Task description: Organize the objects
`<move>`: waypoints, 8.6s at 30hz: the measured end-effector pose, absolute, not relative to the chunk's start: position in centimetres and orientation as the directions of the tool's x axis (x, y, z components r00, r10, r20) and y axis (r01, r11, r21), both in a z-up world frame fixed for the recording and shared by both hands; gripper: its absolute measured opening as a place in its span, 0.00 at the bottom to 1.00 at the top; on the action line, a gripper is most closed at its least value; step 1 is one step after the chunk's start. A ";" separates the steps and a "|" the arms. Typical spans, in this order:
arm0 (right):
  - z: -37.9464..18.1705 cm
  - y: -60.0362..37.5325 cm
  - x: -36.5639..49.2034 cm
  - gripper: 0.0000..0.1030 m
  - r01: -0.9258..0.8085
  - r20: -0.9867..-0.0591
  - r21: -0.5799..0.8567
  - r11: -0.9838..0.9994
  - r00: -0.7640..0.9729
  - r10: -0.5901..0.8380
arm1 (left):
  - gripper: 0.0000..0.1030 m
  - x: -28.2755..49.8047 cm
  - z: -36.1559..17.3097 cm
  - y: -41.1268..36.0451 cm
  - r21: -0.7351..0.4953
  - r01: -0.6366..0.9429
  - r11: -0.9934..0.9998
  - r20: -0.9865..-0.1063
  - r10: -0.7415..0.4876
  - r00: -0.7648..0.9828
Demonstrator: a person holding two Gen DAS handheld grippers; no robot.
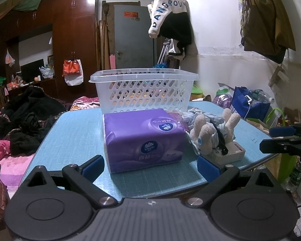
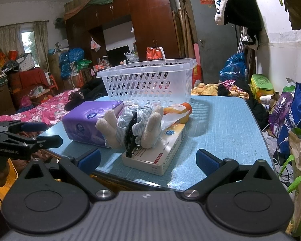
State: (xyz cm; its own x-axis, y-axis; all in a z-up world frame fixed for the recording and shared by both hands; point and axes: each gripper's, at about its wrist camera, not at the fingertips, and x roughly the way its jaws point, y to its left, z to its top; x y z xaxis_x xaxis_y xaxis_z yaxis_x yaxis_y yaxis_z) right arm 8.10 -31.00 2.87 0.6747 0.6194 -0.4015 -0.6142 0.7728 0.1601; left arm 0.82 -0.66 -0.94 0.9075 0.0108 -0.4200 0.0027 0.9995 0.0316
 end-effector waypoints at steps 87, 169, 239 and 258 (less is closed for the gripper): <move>4.2 -18.0 8.8 0.40 -0.841 -0.170 -0.150 0.520 0.540 0.824 | 0.45 2.1 -2.1 10.5 0.029 0.235 0.971 -0.169 -0.227 0.959; -1.1 -24.6 4.2 0.24 -0.701 -0.173 -0.018 0.713 0.704 0.689 | 0.23 5.1 -6.7 1.5 -0.117 0.216 0.969 -0.266 -0.240 0.934; -0.3 -29.2 14.7 1.00 -0.517 -0.379 0.155 0.842 0.756 0.534 | 0.83 7.1 0.5 4.0 0.060 0.049 0.997 -0.278 -0.031 0.960; -2.3 -25.6 19.9 0.90 -0.575 -0.559 0.106 0.811 0.640 0.527 | 0.82 10.8 -4.5 2.4 0.027 0.101 0.995 -0.465 -0.077 0.882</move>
